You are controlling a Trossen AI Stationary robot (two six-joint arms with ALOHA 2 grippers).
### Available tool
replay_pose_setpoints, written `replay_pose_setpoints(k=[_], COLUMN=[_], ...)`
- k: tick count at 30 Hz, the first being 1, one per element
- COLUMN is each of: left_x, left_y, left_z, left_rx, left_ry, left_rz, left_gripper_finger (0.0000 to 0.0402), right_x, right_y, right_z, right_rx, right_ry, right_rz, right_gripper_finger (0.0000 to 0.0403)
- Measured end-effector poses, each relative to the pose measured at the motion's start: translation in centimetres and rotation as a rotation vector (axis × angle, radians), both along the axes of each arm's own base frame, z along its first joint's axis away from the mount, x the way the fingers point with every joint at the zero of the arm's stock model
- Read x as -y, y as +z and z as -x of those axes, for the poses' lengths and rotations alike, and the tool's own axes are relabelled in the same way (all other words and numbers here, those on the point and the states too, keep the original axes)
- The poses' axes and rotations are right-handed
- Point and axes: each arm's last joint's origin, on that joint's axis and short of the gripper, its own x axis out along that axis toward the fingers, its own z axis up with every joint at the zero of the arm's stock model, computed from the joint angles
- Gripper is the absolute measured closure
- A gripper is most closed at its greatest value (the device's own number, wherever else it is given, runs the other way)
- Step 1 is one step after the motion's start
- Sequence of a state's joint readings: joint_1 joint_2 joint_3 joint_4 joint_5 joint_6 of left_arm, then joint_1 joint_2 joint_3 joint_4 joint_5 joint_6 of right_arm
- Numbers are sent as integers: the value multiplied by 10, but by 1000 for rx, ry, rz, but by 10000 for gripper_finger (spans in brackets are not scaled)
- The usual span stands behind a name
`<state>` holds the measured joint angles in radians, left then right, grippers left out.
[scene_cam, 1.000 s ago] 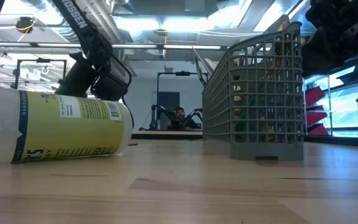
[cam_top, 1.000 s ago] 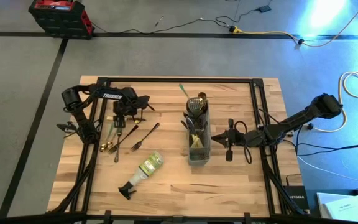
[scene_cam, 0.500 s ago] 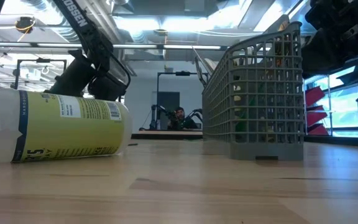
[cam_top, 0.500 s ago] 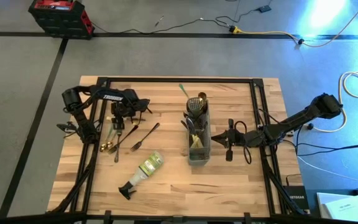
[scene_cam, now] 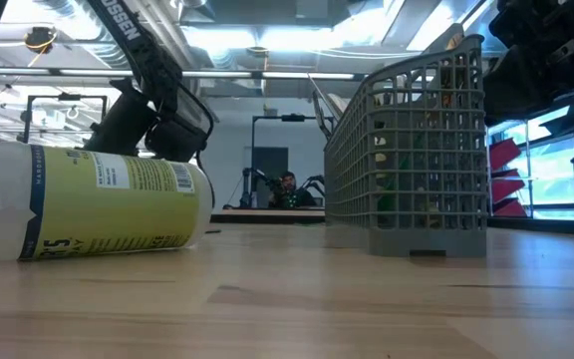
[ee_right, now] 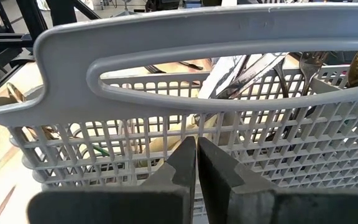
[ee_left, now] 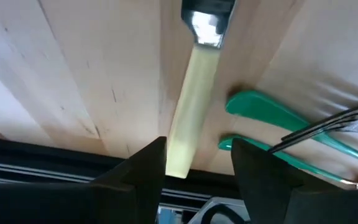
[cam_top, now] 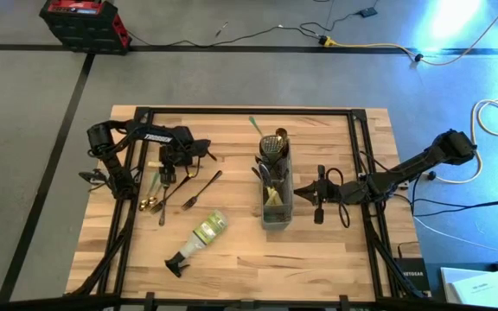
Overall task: Sort silverware
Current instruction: Put the table knife into the silverware basket
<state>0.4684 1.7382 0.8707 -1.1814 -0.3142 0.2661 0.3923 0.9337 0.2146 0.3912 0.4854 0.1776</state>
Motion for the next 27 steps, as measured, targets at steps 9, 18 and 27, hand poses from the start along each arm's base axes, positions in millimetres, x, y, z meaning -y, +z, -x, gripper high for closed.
replay_pose_setpoints(k=[9, 18, 27], left_x=[-1, -4, -14], left_y=[-11, -14, -15], left_z=[7, 12, 17], left_rx=[16, 0, 25], left_ry=[-15, -58, -53], left_rz=[7, 18, 51], left_gripper_finger=[235, 235, 235], right_x=[0, 0, 0], right_y=[0, 0, -1], right_z=[0, 0, 0], right_rx=[-1, -2, -6], right_ry=[0, -1, -1], right_rz=[0, 1, 2], right_gripper_finger=[403, 403, 403])
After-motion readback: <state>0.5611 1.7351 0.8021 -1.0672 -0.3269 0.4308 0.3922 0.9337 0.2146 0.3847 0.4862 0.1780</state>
